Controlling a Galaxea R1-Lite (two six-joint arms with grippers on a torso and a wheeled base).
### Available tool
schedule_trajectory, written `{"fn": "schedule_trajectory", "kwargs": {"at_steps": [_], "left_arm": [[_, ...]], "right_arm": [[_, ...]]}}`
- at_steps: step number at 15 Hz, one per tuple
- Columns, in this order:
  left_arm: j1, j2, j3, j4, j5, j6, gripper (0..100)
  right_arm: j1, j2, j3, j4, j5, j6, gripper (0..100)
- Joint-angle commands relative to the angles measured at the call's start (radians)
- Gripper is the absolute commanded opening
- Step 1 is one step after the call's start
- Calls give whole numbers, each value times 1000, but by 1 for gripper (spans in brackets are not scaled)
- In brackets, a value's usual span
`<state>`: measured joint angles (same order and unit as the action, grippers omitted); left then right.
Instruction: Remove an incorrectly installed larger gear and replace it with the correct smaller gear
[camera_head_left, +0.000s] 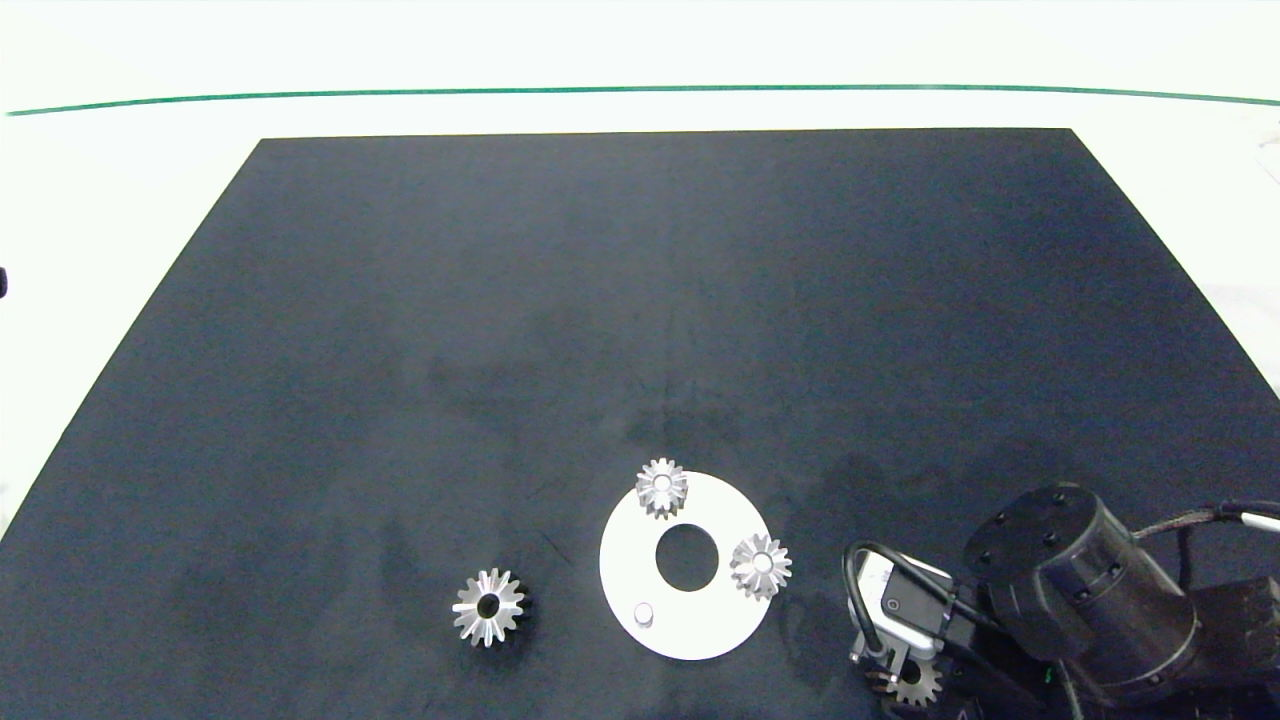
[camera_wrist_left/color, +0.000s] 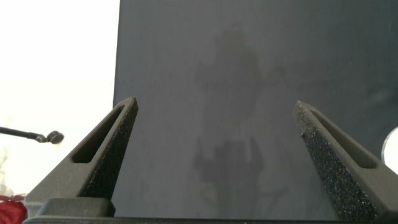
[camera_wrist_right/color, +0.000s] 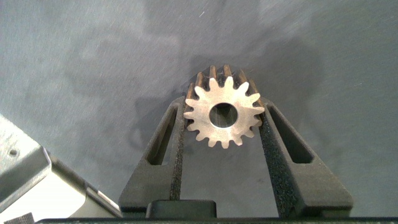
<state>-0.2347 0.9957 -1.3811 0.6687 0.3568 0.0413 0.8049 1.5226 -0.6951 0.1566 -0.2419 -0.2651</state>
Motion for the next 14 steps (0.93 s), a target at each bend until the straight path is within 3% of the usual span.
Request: {"fn": "schedule_trajectory", "kwargs": {"at_steps": [1, 7, 9, 14], "left_arm": [[0, 0, 0, 5, 2, 0, 100], [0, 0, 2, 5, 2, 0, 100], [0, 0, 8, 3, 2, 0, 100], [0, 1, 7, 3, 2, 0, 100]], "right_arm": [[45, -59, -11, 3, 0, -6, 22], [152, -58, -121, 23, 0, 4, 22], [168, -2, -211, 61, 0, 29, 22], [204, 128, -365, 92, 0, 32, 22]]}}
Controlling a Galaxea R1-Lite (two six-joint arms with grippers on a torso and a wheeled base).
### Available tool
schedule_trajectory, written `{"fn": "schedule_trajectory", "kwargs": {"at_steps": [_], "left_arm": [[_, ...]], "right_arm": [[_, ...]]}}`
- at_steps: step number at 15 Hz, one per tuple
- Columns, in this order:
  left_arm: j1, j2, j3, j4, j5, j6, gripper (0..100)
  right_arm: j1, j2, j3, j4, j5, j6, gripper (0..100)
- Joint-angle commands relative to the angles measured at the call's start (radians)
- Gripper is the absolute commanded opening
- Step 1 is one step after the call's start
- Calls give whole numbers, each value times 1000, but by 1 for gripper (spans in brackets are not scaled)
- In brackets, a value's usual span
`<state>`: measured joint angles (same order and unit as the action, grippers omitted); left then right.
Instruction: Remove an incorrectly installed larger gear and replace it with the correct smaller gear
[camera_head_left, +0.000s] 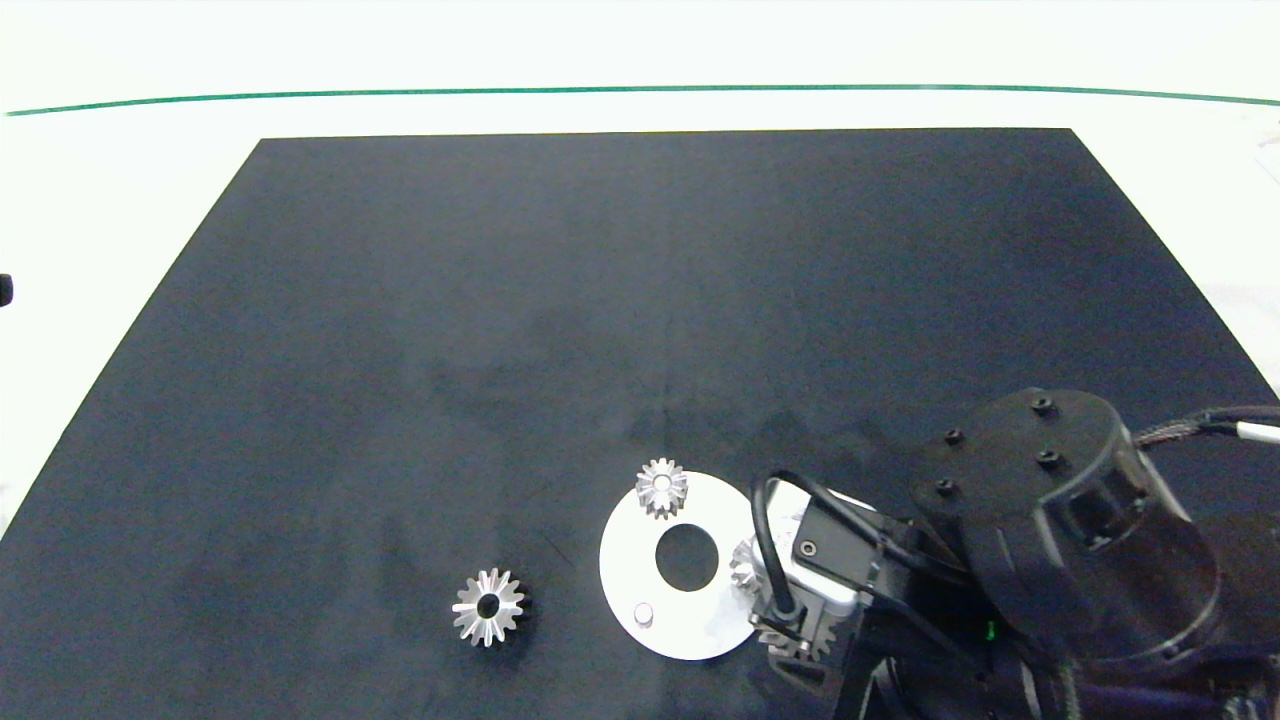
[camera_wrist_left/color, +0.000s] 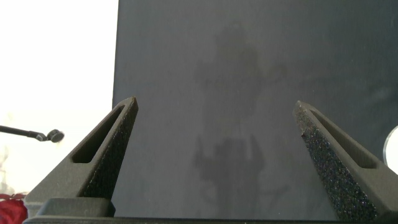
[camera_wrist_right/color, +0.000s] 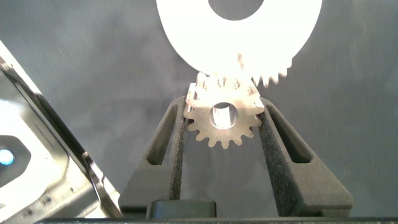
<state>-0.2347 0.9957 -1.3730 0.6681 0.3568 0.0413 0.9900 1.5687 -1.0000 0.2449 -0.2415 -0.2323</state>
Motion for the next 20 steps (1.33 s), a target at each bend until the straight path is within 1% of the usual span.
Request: {"fn": "schedule_trajectory", "kwargs": {"at_steps": [1, 9, 12, 15, 20], "left_arm": [[0, 0, -1, 4, 2, 0, 100], [0, 0, 0, 4, 2, 5, 100], [0, -2, 0, 4, 2, 5, 100], [0, 0, 0, 4, 2, 5, 100], [0, 0, -1, 4, 2, 6, 100]], "right_arm": [[25, 100, -81, 4, -1, -1, 22], [61, 180, -172, 8, -1, -1, 22], [64, 212, -204, 7, -1, 4, 22], [64, 241, -212, 7, -1, 10, 22], [64, 277, -250, 7, -1, 10, 22]]}}
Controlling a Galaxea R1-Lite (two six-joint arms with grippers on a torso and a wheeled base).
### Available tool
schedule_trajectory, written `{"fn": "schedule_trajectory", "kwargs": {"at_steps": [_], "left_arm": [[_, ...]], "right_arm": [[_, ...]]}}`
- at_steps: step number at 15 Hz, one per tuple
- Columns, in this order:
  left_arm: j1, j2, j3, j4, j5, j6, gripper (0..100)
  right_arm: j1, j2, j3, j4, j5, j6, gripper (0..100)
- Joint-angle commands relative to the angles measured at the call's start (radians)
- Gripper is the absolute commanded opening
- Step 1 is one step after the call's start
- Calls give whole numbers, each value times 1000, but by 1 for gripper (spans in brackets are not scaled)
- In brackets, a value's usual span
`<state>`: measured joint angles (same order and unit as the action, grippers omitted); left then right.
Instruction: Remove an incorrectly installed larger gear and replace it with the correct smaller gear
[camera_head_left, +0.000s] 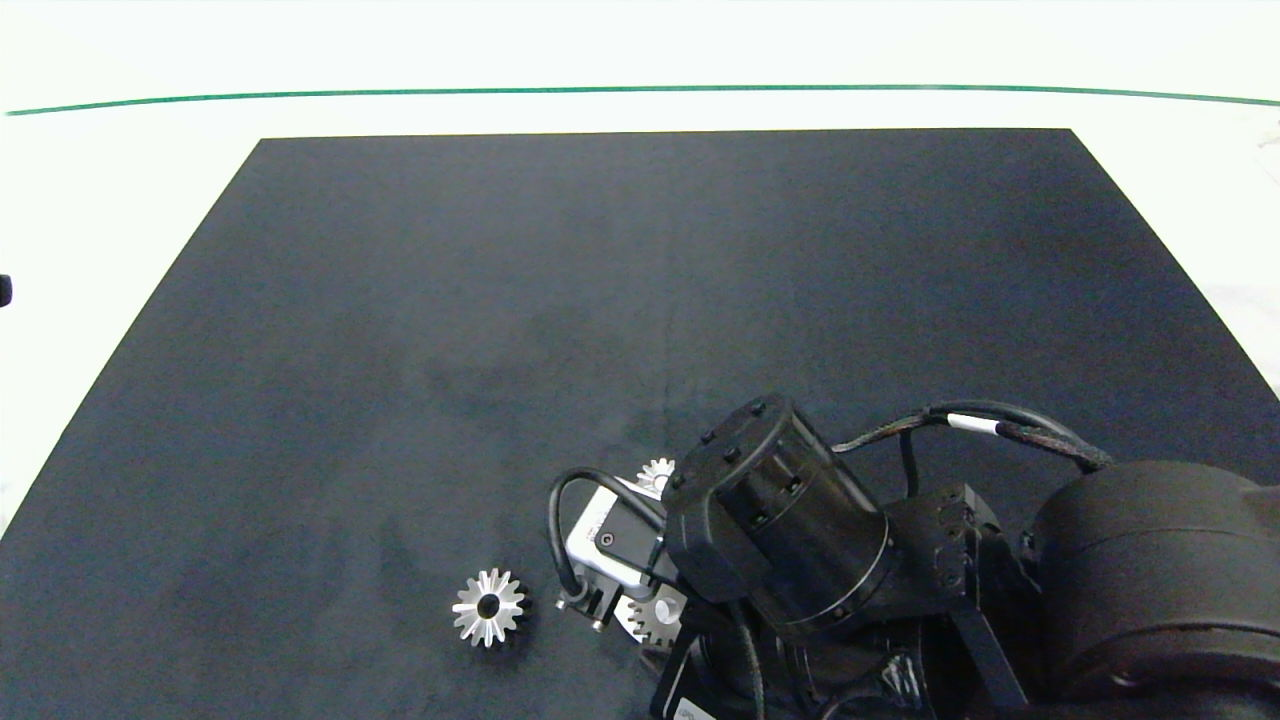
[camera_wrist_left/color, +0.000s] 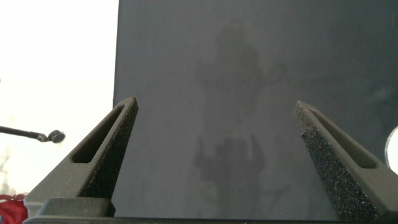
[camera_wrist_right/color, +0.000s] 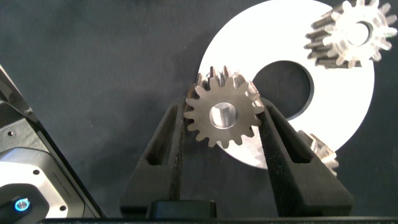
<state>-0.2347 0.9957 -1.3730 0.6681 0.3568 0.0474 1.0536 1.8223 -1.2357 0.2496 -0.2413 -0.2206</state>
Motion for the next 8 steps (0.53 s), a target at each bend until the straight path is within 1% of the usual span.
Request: {"fn": "schedule_trajectory", "kwargs": {"at_steps": [1, 8], "left_arm": [[0, 0, -1, 4, 2, 0, 100], [-2, 1, 0, 4, 2, 0, 100]], "right_arm": [[0, 26, -19, 2, -1, -2, 22], [12, 51, -30, 2, -1, -2, 22]]}}
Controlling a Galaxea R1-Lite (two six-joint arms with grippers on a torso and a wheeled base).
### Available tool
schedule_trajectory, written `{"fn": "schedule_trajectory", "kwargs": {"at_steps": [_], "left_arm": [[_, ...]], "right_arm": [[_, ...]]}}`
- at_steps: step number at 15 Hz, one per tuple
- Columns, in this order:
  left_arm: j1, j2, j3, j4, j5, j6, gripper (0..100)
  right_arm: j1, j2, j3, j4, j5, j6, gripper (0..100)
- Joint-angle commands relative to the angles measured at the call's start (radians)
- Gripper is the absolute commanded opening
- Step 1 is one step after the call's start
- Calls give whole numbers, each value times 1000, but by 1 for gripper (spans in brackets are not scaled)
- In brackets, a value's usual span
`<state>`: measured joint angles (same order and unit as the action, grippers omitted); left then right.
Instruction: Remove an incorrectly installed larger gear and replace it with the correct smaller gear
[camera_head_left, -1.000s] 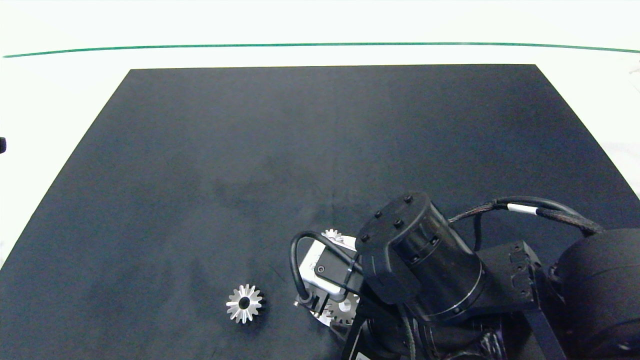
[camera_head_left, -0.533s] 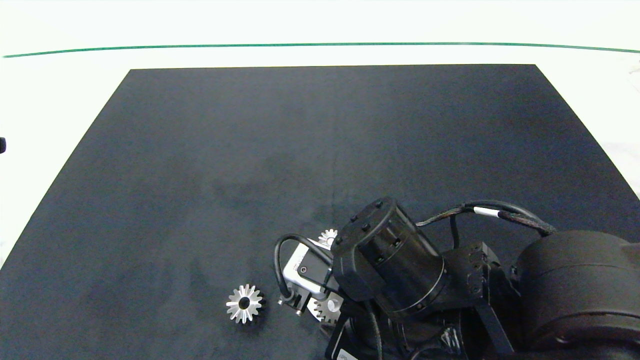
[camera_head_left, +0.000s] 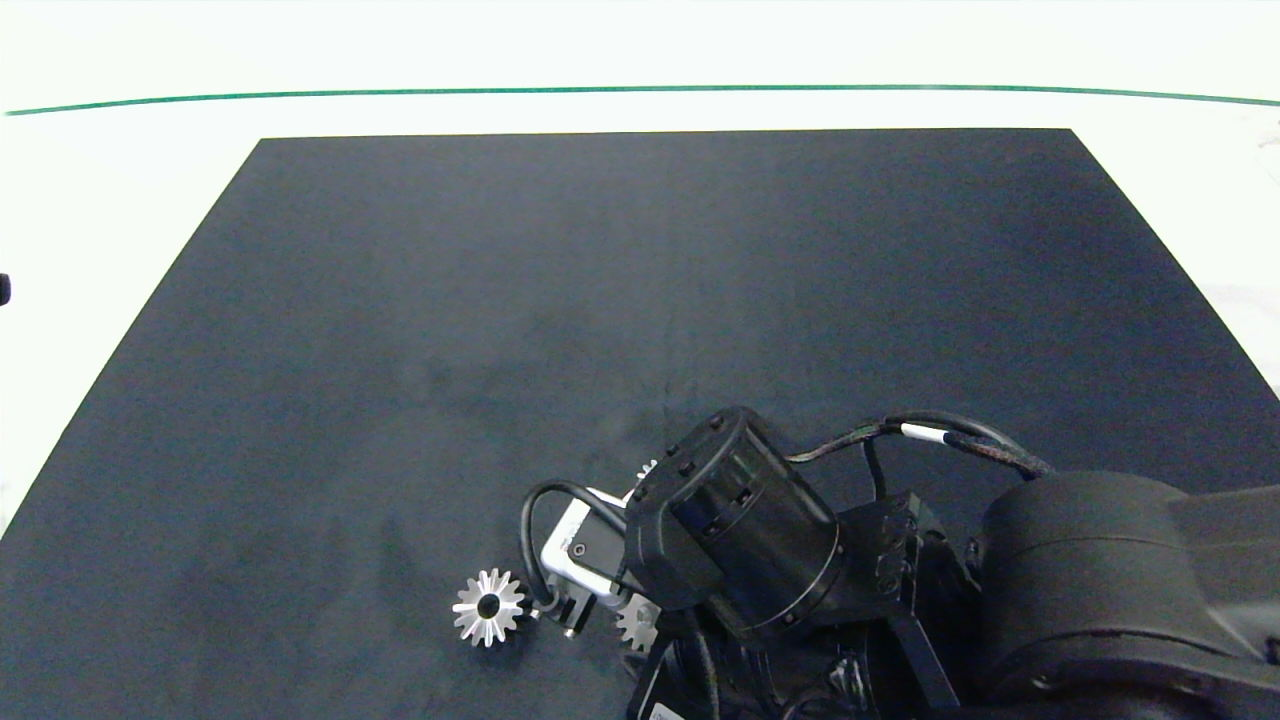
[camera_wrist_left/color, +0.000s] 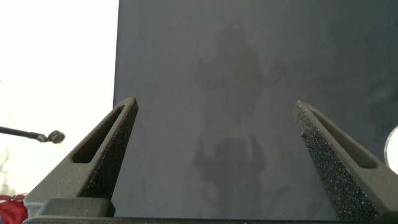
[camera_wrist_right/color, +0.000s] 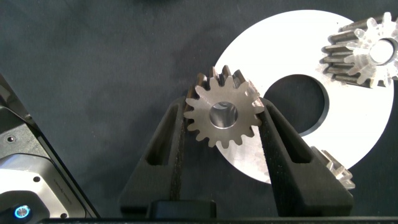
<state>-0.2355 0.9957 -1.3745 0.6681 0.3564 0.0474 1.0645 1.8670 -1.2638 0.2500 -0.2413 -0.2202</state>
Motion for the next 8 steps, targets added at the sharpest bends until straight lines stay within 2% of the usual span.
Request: {"fn": "schedule_trajectory", "kwargs": {"at_steps": [1, 8], "left_arm": [[-1, 1, 0, 4, 3, 0, 100], [-1, 0, 2, 4, 3, 0, 100]], "right_arm": [[2, 8, 0, 2, -1, -1, 22], [-3, 6, 0, 2, -1, 4, 22]]}}
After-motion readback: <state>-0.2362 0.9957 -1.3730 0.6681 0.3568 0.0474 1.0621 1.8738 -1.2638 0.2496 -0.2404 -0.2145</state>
